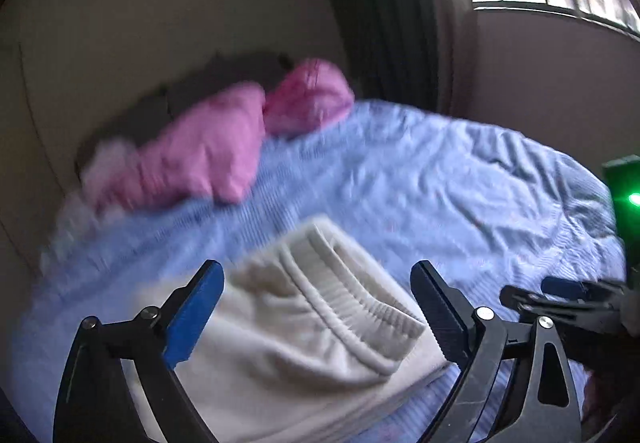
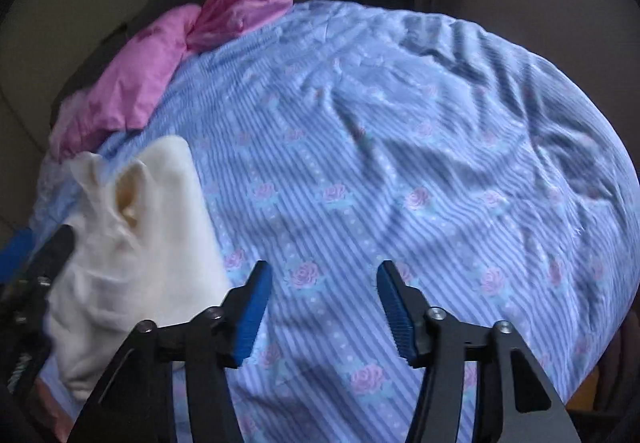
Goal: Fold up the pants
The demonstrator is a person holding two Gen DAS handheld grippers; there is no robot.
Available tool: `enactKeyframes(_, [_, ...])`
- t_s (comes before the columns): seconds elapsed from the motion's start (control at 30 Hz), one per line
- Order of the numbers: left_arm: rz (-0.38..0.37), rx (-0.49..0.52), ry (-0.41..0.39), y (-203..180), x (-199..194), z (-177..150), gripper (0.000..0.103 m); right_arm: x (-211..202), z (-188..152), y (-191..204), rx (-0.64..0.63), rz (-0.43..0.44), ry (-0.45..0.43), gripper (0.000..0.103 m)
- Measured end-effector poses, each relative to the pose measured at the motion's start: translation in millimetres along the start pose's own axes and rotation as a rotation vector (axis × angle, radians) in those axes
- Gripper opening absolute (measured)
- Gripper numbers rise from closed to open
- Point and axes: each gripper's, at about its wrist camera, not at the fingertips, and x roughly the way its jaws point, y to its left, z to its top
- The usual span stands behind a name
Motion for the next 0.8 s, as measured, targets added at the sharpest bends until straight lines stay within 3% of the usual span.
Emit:
enactKeyframes(0.1, [-0.008, 0.023, -0.055, 31, -40, 2, 0.098, -25, 1, 8, -0.020, 0.033, -0.058, 0.057])
enactKeyframes(0.2, [-0.031, -0.038, -0.045, 79, -63, -13, 0.100, -55, 3, 25, -0.095, 0.090, -0.136, 0.059])
enactKeyframes(0.27, [-0.049, -0.083, -0.007, 117, -66, -34, 0.100, -69, 8, 41, -0.146, 0.146, -0.177, 0.068])
enactKeyframes(0.4, [-0.086, -0.213, 0.114, 169, -43, -81, 0.097, -64, 19, 75, -0.213, 0.257, -0.178, 0.069])
enactKeyframes(0.5, [-0.105, -0.278, 0.179, 179, -24, -109, 0.091, -40, 27, 99, -0.265, 0.298, -0.138, 0.069])
enactKeyframes(0.67, [-0.155, -0.175, 0.204, 157, -3, -129, 0.089, 3, 36, 148, -0.390, 0.306, -0.080, 0.067])
enactKeyframes(0.77, [-0.198, -0.184, 0.247, 154, 8, -139, 0.086, 32, 49, 172, -0.437, 0.291, -0.028, 0.067])
enactKeyframes(0.8, [-0.211, -0.201, 0.287, 153, 17, -146, 0.085, 40, 53, 175, -0.436, 0.288, -0.008, 0.062])
